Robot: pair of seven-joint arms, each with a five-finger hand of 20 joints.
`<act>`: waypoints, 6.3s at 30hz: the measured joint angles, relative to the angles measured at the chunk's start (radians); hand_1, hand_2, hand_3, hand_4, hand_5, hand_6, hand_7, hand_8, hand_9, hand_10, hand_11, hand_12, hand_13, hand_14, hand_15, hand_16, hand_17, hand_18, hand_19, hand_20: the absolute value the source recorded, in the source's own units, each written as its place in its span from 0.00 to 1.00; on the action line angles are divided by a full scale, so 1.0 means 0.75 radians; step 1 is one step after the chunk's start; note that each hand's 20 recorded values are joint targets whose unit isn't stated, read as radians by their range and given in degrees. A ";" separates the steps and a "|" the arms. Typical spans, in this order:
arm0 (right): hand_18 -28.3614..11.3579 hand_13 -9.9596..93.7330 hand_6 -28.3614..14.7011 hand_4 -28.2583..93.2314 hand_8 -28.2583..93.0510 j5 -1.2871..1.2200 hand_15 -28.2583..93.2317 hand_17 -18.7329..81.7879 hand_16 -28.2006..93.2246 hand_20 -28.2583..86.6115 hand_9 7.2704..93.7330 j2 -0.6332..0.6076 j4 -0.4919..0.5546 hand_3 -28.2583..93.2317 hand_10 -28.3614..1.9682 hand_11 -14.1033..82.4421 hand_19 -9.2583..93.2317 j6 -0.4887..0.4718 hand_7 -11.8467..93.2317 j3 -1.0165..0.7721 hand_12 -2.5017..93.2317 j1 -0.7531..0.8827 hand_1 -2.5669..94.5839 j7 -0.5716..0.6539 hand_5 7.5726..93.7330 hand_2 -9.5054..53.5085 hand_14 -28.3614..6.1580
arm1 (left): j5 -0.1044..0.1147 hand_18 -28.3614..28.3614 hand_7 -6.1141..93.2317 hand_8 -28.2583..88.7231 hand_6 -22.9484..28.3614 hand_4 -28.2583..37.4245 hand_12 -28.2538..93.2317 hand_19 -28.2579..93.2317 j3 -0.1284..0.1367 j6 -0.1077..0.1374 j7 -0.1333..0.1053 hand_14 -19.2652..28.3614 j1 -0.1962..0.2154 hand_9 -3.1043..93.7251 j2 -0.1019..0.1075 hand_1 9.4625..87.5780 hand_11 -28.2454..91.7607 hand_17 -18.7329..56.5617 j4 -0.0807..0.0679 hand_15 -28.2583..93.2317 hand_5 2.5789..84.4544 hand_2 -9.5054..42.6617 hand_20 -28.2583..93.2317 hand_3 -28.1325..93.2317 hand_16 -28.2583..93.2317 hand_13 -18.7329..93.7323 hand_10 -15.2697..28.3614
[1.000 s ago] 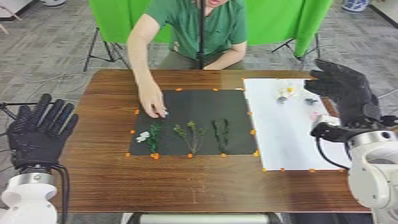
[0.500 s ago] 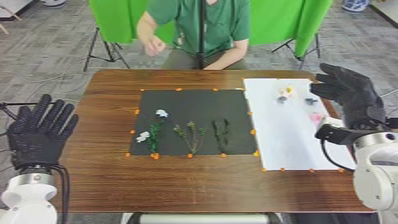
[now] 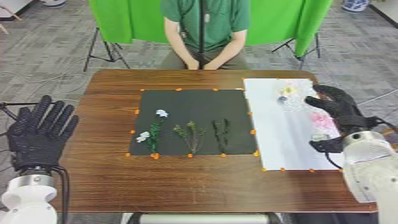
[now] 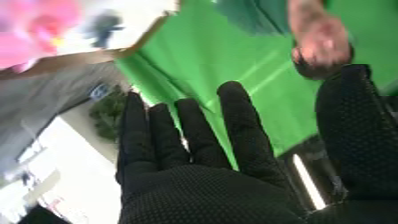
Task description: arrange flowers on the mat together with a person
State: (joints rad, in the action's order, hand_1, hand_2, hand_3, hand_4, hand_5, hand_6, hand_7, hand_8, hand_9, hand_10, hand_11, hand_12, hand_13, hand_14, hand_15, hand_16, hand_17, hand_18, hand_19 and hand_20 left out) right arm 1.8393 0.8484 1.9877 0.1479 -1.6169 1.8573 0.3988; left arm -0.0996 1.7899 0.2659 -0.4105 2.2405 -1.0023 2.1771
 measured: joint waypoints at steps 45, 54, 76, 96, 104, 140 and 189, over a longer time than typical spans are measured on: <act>0.27 0.60 0.71 0.00 0.22 0.689 0.67 0.45 0.61 0.53 0.72 -0.108 -0.378 0.79 0.67 0.43 0.79 0.096 0.57 0.612 0.56 -0.390 0.64 0.457 0.64 0.06 0.60 | -0.001 0.74 0.19 0.15 0.58 0.00 0.30 0.49 -0.012 0.000 0.011 0.68 0.004 0.38 -0.011 0.25 0.40 0.17 0.003 0.47 0.43 0.42 0.33 0.82 0.18 0.40 0.67; 0.27 0.60 0.71 0.00 0.23 0.688 0.66 0.45 0.61 0.54 0.71 -0.129 -0.118 0.80 0.66 0.42 0.79 0.205 0.57 0.832 0.55 -0.499 0.64 0.266 0.64 0.06 0.61 | -0.002 0.74 0.19 0.15 0.58 0.00 0.30 0.49 -0.012 0.001 0.015 0.68 0.004 0.38 -0.011 0.25 0.40 0.17 0.003 0.47 0.43 0.42 0.33 0.82 0.18 0.40 0.67; 0.28 0.58 0.71 0.00 0.23 0.511 0.61 0.43 0.57 0.52 0.70 0.323 -0.338 0.80 0.64 0.33 0.77 -0.051 0.57 1.345 0.50 -0.962 0.63 0.126 0.63 0.06 0.62 | 0.000 0.73 0.19 0.15 0.58 0.00 0.30 0.49 -0.060 0.002 0.057 0.68 -0.055 0.38 0.015 0.25 0.40 0.17 -0.027 0.47 0.43 0.42 0.33 0.82 0.18 0.40 0.68; 0.29 0.55 0.67 0.00 0.19 0.517 0.56 0.42 0.46 0.45 0.62 0.430 -0.480 0.81 0.57 0.34 0.72 -0.112 0.48 1.438 0.29 -1.008 0.62 0.129 0.63 0.05 0.55 | 0.009 0.73 0.20 0.15 0.58 0.00 0.30 0.49 -0.081 0.005 0.065 0.68 -0.066 0.38 0.016 0.25 0.40 0.17 -0.032 0.48 0.43 0.43 0.33 0.82 0.18 0.40 0.67; 0.32 0.53 0.66 0.00 0.17 0.495 0.54 0.42 0.37 0.38 0.59 0.429 -0.461 0.85 0.52 0.33 0.67 -0.130 0.41 1.420 0.21 -0.978 0.59 0.129 0.59 0.03 0.51 | 0.013 0.73 0.20 0.15 0.58 0.00 0.30 0.49 -0.082 0.012 0.070 0.68 -0.070 0.38 0.017 0.25 0.40 0.17 -0.033 0.48 0.43 0.43 0.33 0.82 0.18 0.40 0.67; 0.29 0.39 0.52 0.05 0.16 -0.692 0.45 0.33 0.36 0.32 0.37 0.222 0.082 0.83 0.33 0.22 0.56 -0.184 0.23 0.357 0.20 -0.384 0.32 -0.296 0.39 0.07 0.35 | 0.031 0.74 0.20 0.15 0.58 0.00 0.30 0.49 0.000 0.003 0.018 0.68 0.001 0.39 0.002 0.24 0.40 0.17 -0.005 0.48 0.43 0.43 0.33 0.82 0.18 0.40 0.68; 0.29 0.39 0.59 0.05 0.16 -1.269 0.34 0.30 0.40 0.35 0.37 0.399 0.175 0.79 0.46 0.19 0.46 -0.432 0.21 -0.703 0.17 0.370 0.18 -0.461 0.39 0.32 0.40 | 0.037 0.73 0.19 0.15 0.58 0.00 0.30 0.49 0.005 0.005 -0.007 0.68 0.014 0.38 -0.005 0.24 0.40 0.17 0.001 0.47 0.43 0.43 0.33 0.82 0.18 0.40 0.68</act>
State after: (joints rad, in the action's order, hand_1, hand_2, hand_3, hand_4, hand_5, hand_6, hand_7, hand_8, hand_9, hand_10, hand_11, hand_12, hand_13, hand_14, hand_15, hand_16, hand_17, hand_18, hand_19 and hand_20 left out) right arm 0.8873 1.1477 2.1188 -0.1762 -2.1444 2.1346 0.0530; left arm -0.0715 1.7936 0.2695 -0.4161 2.2511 -1.0062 2.1777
